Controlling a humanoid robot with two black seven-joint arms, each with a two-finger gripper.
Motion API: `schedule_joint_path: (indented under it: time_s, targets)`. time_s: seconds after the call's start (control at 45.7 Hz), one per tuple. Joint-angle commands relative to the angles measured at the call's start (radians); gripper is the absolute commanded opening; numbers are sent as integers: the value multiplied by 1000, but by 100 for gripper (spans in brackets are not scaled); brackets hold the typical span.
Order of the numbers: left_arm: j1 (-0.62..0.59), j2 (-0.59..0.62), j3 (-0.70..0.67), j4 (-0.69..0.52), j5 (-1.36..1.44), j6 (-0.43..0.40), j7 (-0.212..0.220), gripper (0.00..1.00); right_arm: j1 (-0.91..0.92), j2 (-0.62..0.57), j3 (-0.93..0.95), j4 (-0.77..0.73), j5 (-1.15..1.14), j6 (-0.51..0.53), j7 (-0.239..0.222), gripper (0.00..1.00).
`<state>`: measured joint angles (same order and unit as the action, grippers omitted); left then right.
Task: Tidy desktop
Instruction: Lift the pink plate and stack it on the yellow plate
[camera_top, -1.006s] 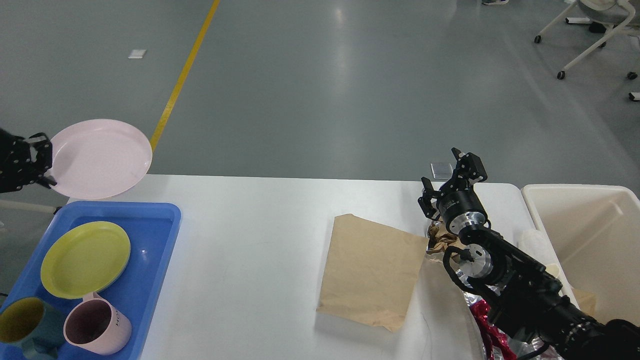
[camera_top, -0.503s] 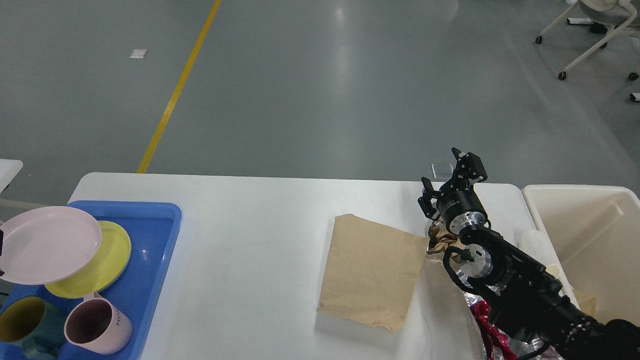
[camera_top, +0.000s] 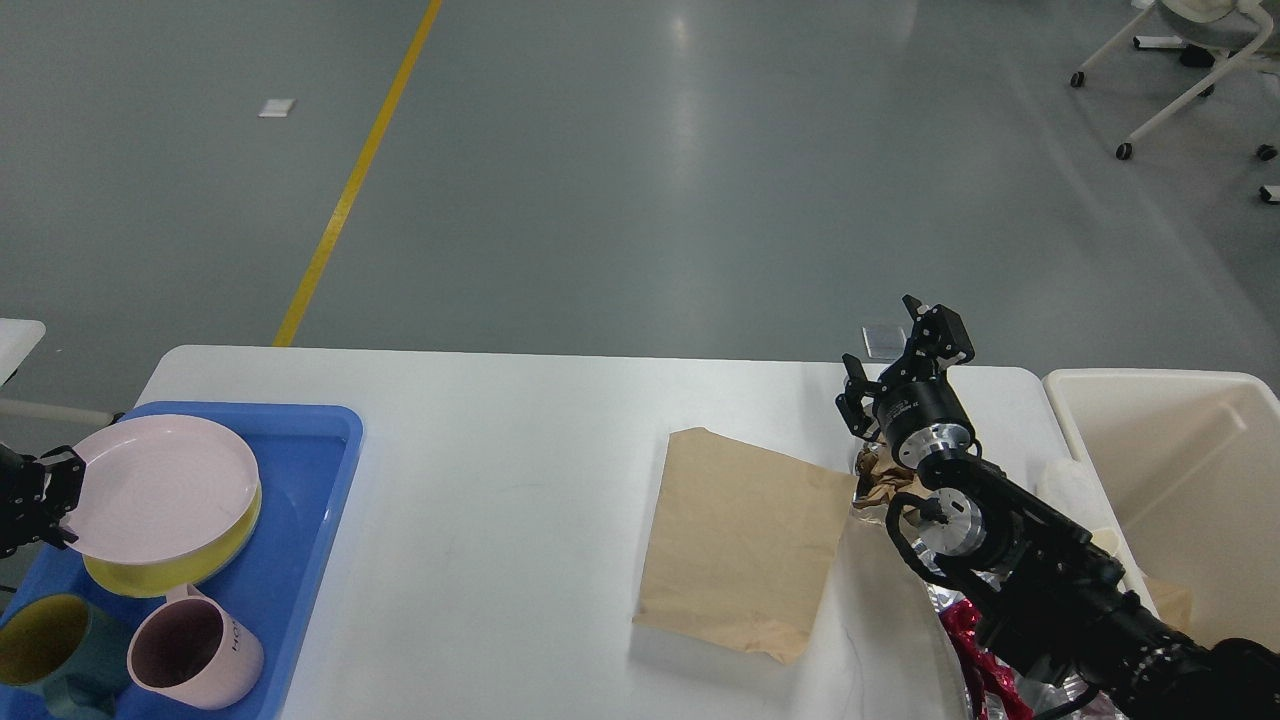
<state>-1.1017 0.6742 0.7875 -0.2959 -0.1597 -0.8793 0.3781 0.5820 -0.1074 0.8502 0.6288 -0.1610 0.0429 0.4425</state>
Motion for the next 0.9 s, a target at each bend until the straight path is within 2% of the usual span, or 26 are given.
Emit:
schedule_joint_path:
  time_s: [0.0,0.262,0.634,0.766,0.875]
  targets:
    - [16,-8,1,3,0,20,-1,0,1,0,1,0,0,0,-1,100]
    - [20,-16,2,12,0,60,2,1,-1,0,0,0,0,0,-1,100]
    - [45,-48,1,24,2,138,-4,29,-1,0,0,0,0,0,1,100]
    - [45,-48,-4,24,0,187,-10,51,1,0,1,0,0,0,1,100]
    - [45,-48,-14,24,-3,287,-18,83,-1,0,0,0,0,0,1,100]
